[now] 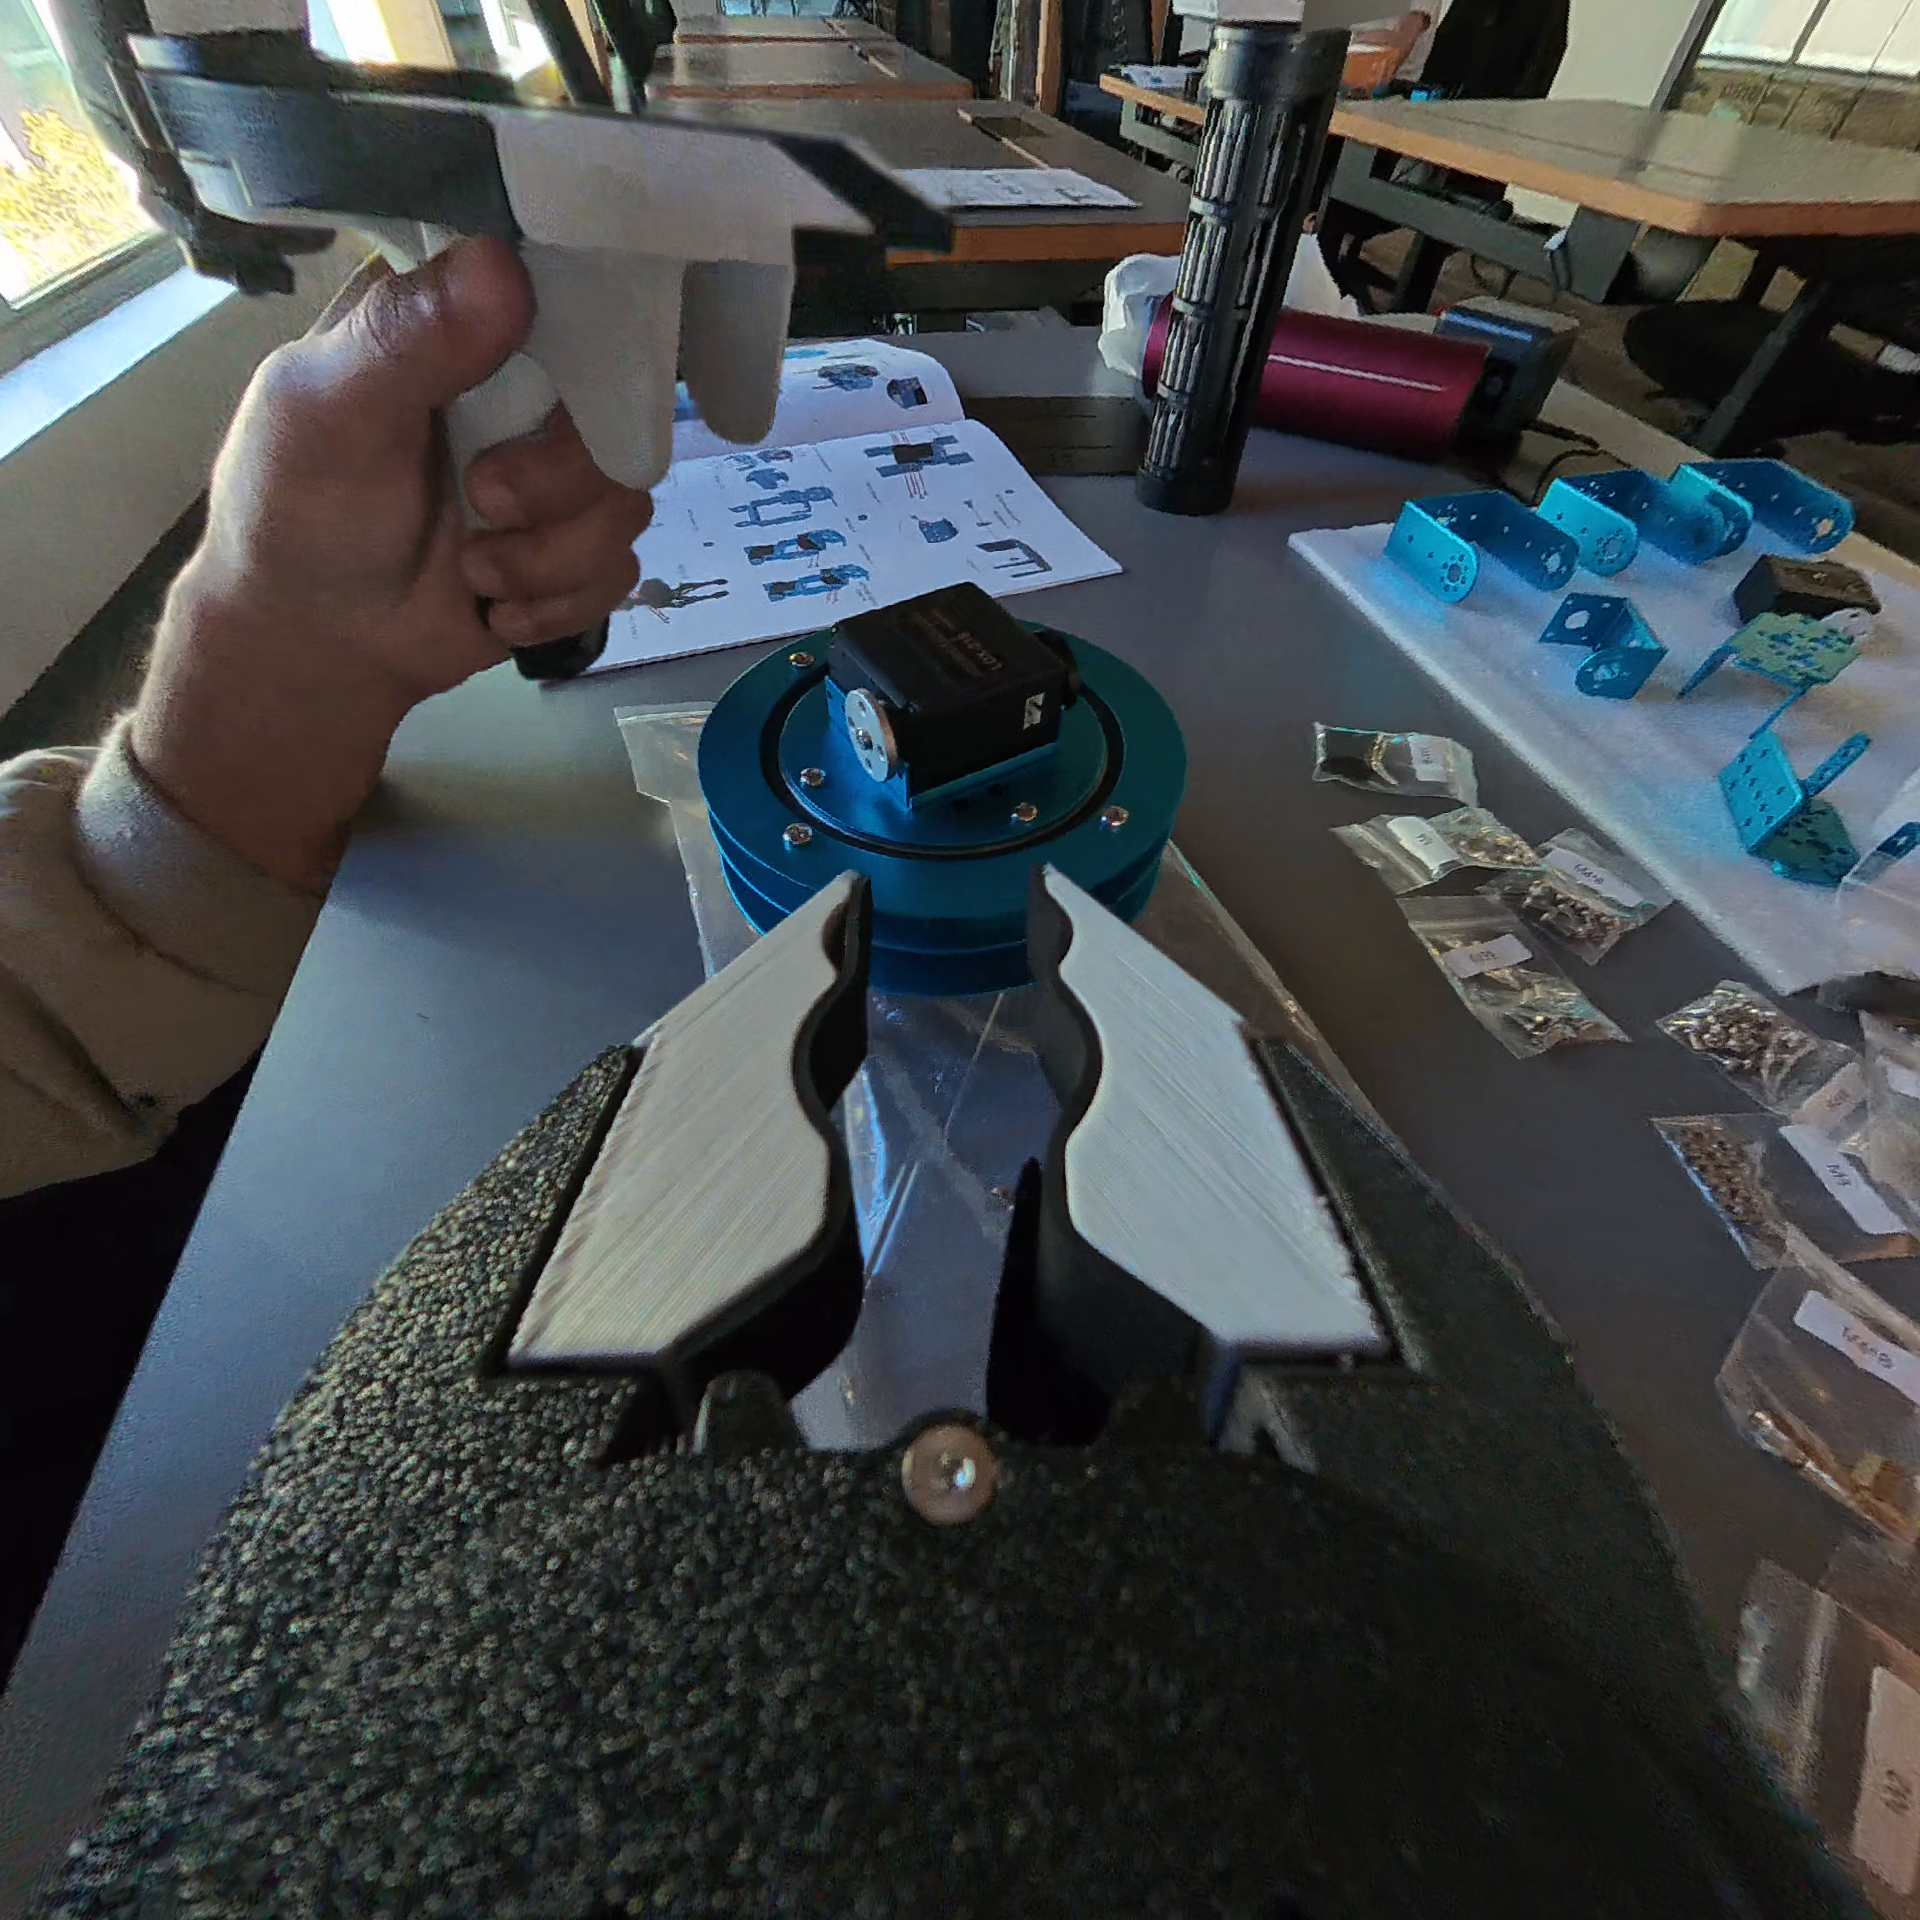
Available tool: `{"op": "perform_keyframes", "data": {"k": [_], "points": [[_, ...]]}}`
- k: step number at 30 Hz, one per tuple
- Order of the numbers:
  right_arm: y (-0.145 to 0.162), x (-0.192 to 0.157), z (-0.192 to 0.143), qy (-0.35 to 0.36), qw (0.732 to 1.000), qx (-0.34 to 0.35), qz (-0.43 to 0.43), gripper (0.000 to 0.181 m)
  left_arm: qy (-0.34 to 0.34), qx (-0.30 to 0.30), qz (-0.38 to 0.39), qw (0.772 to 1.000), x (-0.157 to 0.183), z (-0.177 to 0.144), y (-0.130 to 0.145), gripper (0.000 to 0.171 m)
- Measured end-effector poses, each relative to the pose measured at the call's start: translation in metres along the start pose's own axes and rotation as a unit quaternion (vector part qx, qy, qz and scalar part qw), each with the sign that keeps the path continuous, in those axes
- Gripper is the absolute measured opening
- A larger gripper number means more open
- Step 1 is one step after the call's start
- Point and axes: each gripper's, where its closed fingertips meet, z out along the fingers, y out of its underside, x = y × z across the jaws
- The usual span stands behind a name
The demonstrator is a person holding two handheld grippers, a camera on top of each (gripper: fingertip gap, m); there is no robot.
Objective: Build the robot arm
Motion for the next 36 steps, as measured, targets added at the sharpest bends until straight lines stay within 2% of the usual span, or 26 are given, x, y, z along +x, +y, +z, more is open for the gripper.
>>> {"op": "perform_keyframes", "data": {"k": [3,8,10,12,14,16,19,21,24,27,31,36], "points": [[0.000,0.007,0.000,0.016,0.999,0.011,-0.029,0.029,-0.049,-0.003,0.005,0.999,-0.014,-0.012,0.016,0.024],[-0.011,0.009,0.004,0.003,0.999,0.037,0.000,0.029,-0.024,0.051,-0.067,0.996,-0.018,-0.015,0.015,0.023],[-0.010,0.010,0.004,0.006,0.999,0.033,0.003,0.030,-0.014,0.022,-0.062,0.998,-0.021,-0.008,0.018,0.020],[-0.009,0.012,0.001,0.015,1.000,0.023,-0.006,0.030,-0.006,-0.004,-0.021,1.000,-0.023,0.004,0.017,0.019],[-0.008,0.011,0.000,0.011,1.000,0.012,0.001,0.029,0.037,-0.048,0.024,0.998,-0.017,0.018,0.014,0.019],[-0.006,0.011,-0.001,0.006,1.000,0.008,0.008,0.029,0.098,-0.029,0.056,0.993,-0.007,0.026,-0.006,0.019],[-0.003,0.016,-0.002,0.021,1.000,-0.001,-0.002,0.028,0.229,-0.012,0.096,0.968,0.014,0.025,-0.023,0.020],[-0.006,0.016,-0.004,0.021,1.000,0.004,-0.001,0.028,0.294,-0.041,0.084,0.951,0.013,0.026,-0.019,0.021],[-0.007,0.016,-0.005,0.020,1.000,0.005,0.002,0.029,0.390,-0.097,0.025,0.915,0.007,0.023,-0.007,0.019],[-0.002,0.015,-0.001,0.013,1.000,-0.003,0.007,0.029,0.425,-0.099,0.014,0.900,0.002,0.015,0.003,0.013],[0.000,0.006,0.006,-0.003,1.000,-0.006,0.002,0.029,0.440,-0.114,0.078,0.887,0.017,0.005,0.024,0.000],[-0.002,0.005,0.004,0.018,0.999,-0.012,-0.035,0.030,0.427,-0.125,0.122,0.887,0.024,0.004,0.036,0.000]]}}
